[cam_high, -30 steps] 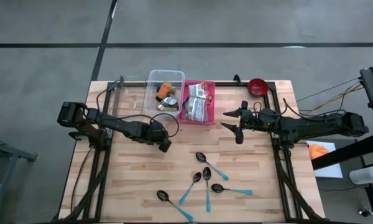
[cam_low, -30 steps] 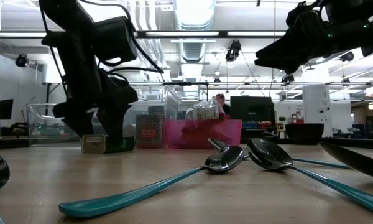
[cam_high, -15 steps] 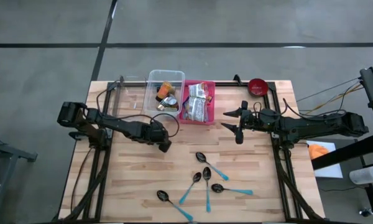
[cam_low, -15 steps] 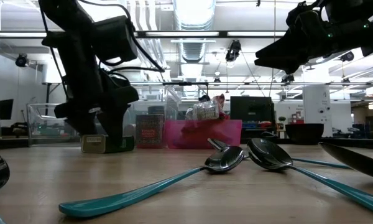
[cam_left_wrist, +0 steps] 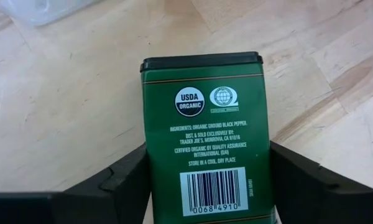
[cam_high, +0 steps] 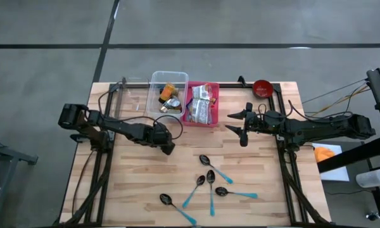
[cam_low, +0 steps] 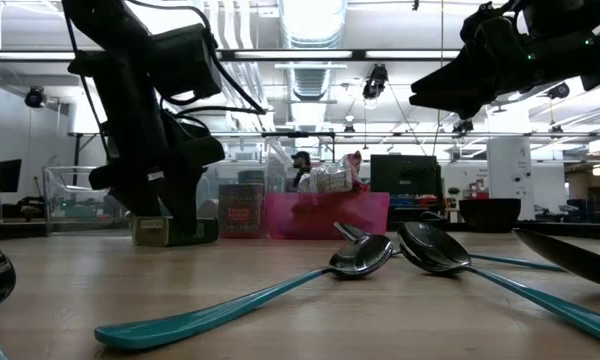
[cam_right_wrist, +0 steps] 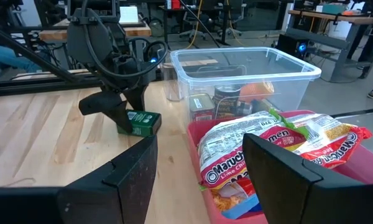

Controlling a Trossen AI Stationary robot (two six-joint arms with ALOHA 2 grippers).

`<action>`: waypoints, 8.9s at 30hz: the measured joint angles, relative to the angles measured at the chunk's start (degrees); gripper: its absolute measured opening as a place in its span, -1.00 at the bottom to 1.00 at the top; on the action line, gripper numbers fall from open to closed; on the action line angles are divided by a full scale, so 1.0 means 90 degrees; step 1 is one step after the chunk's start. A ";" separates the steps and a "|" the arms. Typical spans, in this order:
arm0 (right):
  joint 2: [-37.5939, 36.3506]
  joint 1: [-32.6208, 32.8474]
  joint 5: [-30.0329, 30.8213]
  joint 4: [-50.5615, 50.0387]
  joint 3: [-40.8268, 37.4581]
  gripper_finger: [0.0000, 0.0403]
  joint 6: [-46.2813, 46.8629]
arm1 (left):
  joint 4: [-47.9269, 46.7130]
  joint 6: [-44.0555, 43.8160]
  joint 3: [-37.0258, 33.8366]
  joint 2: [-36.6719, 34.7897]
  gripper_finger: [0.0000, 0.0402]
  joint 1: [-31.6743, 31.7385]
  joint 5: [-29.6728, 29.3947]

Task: Pick & Place Food Item
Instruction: Put the black seasoning can into the right transparent bin, then put the blue spoon into the left transparent bin

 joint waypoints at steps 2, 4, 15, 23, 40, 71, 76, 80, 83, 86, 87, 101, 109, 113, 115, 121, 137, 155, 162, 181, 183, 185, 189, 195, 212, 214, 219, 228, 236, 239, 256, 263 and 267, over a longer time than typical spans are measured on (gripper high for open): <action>0.0002 -0.0002 -0.0002 -0.0002 -0.0001 0.17 -0.0002 | 0.0000 0.0000 0.0000 0.0000 0.35 -0.0001 0.0002; 0.0002 -0.0001 -0.0001 0.0001 0.0000 0.17 0.0006 | -0.0002 0.0000 0.0000 0.0000 0.35 0.0000 0.0002; 0.0001 -0.0001 -0.0002 -0.0001 0.0000 0.17 -0.0001 | -0.0002 0.0000 0.0000 0.0000 0.29 -0.0002 -0.0017; 0.0002 -0.0002 -0.0001 0.0000 0.0000 0.17 0.0008 | -0.0096 0.0006 0.0267 0.0002 0.29 -0.0005 0.0029; 0.0002 0.0000 -0.0001 0.0001 0.0002 0.17 -0.0003 | -0.0598 0.2266 0.2536 0.0002 0.30 -0.0372 -0.0491; 0.0002 -0.0001 -0.0002 0.0001 0.0000 0.17 0.0008 | -0.2651 0.0841 0.3729 0.0053 0.30 0.2801 -0.1599; 0.0002 0.0000 -0.0002 0.0001 -0.0001 0.17 0.0003 | -0.2188 0.0823 0.3146 0.0053 0.30 0.3188 -0.0985; 0.0002 0.0000 -0.0001 0.0001 -0.0001 0.17 0.0008 | -0.1954 0.0821 0.2779 0.0056 0.30 0.3398 -0.0626; 0.0002 -0.0002 -0.0002 0.0001 0.0000 0.17 -0.0002 | -0.1828 0.0821 0.2599 0.0056 0.30 0.3483 -0.0316; -0.0001 0.0000 0.0000 0.0001 0.0002 0.17 0.0001 | -0.1860 0.0828 0.2468 0.0051 0.30 0.3514 -0.0274; 0.0002 -0.0001 -0.0002 0.0001 0.0001 0.17 -0.0002 | -0.1862 0.0828 0.2440 0.0047 0.30 0.3514 -0.0281; 0.0000 -0.0002 -0.0002 0.0001 0.0001 0.17 -0.0003 | -0.1840 0.0858 0.2438 0.0036 0.32 0.3512 -0.0190; -0.0001 0.0000 -0.0002 0.0001 0.0002 0.17 -0.0002 | -0.1818 0.0857 0.2438 0.0036 0.62 0.3512 -0.0152; -0.0001 -0.0001 -0.0002 0.0001 0.0001 0.17 0.0004 | -0.1804 0.0850 0.2438 0.0036 0.75 0.3512 -0.0131; 0.0002 0.0000 -0.0001 0.0001 -0.0001 0.17 -0.0003 | -0.1804 0.0850 0.2438 0.0036 0.80 0.3512 -0.0131; 0.0000 0.0000 -0.0002 0.0001 0.0000 0.17 0.0004 | -0.1793 0.0850 0.2438 0.0036 0.84 0.3512 -0.0129; 0.0001 -0.0001 -0.0002 0.0001 0.0000 0.17 0.0001 | -0.1795 0.0996 0.2888 0.0010 0.84 0.3377 -0.0158; -0.0001 -0.0002 -0.0001 0.0001 -0.0001 0.17 0.0004 | -0.1114 0.2513 0.3696 0.0005 0.84 0.1872 -0.1420; -0.0001 -0.0001 -0.0001 0.0001 0.0000 0.17 0.0002 | -0.1070 0.2527 0.3682 0.0000 0.84 0.0982 -0.1644; -0.0001 -0.0001 0.0000 0.0001 0.0002 0.17 0.0006 | -0.1267 0.1405 0.3677 -0.0002 0.84 -0.0255 -0.1512; 0.0002 -0.0002 -0.0002 0.0001 0.0002 0.17 -0.0002 | -0.1319 0.1285 0.3673 -0.0002 0.84 -0.0253 -0.1283; 0.0002 -0.0002 -0.0002 0.0000 0.0000 0.17 0.0007 | -0.1319 0.1240 0.3672 -0.0001 0.84 -0.0257 -0.1101; 0.0001 0.0000 0.0000 0.0001 -0.0001 0.17 0.0001 | -0.1358 0.0995 0.3663 0.0050 0.84 -0.0261 -0.1002; -0.0001 0.0000 0.0000 -0.0001 0.0001 0.17 0.0008 | -0.1373 0.0239 0.3337 0.0096 0.84 -0.0329 -0.0232; 0.0000 -0.0002 -0.0002 0.0001 0.0000 0.17 0.0002 | 0.0044 -0.7492 0.1649 0.0097 0.84 -0.1904 0.1479; 0.0000 -0.0001 0.0000 0.0001 0.0000 0.17 0.0003 | 0.0279 -0.8315 0.1632 0.0097 0.84 -0.2107 0.1559; -0.0001 0.0000 -0.0002 0.0001 -0.0001 0.17 -0.0004 | 0.0736 -0.9435 0.1634 0.0097 0.84 -0.2531 0.1606; 0.0000 0.0000 0.0000 0.0001 -0.0001 0.17 -0.0004 | 0.0841 -1.0723 0.1649 0.0129 0.84 -0.2787 0.2156; 0.0002 0.0000 0.0000 0.0001 -0.0001 0.17 0.0000 | 0.1317 -1.0103 0.1647 0.0445 0.84 -0.3160 0.2194; 0.0002 0.0000 -0.0002 0.0001 0.0000 0.17 0.0005 | 0.1504 -1.0021 0.1647 0.0520 0.84 -0.3417 0.2227; -0.0001 -0.0002 0.0000 0.0003 0.0002 0.17 -0.0002 | 0.0655 -0.6651 0.1637 0.0517 0.84 -0.3976 0.1677; -0.0001 -0.0002 -0.0002 0.0003 -0.0001 0.17 0.0008 | -0.0103 -0.5615 0.1634 0.0517 0.84 -0.3961 0.1450; 0.0000 0.0000 -0.0002 0.0003 0.0001 0.17 0.0007 | -0.0430 -0.5666 0.1634 0.0515 0.84 -0.3961 0.1123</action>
